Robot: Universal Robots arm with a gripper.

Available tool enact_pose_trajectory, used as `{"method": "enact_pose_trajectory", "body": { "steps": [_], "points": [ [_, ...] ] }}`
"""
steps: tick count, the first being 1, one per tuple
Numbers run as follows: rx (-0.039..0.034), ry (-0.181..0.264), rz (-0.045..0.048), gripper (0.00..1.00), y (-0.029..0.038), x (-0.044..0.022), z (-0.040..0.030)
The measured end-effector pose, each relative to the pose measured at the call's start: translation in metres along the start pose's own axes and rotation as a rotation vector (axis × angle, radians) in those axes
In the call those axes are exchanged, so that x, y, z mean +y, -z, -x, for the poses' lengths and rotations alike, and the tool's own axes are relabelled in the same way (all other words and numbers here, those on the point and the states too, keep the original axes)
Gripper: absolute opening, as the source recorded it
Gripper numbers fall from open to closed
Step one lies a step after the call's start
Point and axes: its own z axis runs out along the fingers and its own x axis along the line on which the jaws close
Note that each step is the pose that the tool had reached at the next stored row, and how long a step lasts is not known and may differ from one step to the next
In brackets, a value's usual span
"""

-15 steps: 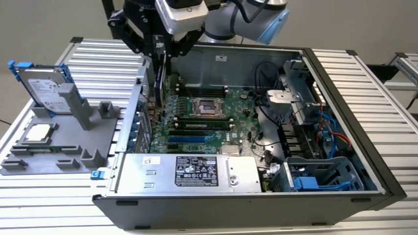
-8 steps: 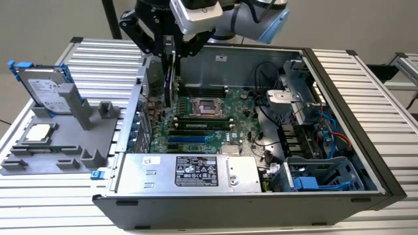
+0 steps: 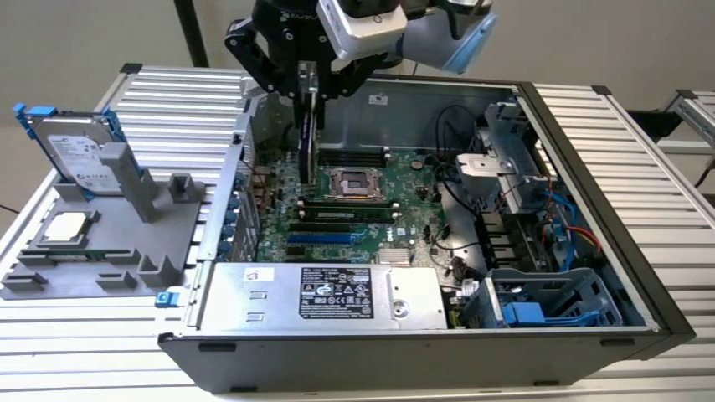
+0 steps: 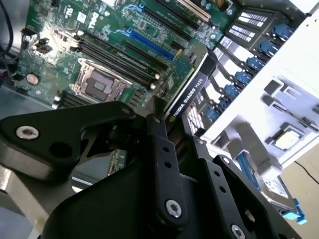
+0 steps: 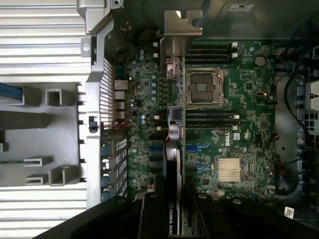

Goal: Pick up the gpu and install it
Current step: 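Pick up the gpu and move the gpu toward the slot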

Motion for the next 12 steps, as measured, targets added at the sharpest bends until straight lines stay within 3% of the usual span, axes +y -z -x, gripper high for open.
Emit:
{"method": "enact_pose_trajectory", "body": {
  "steps": [12],
  "points": [
    [0.0001,0.0,-0.0001,0.0,-0.0001,0.0006,0.0211]
  ]
}}
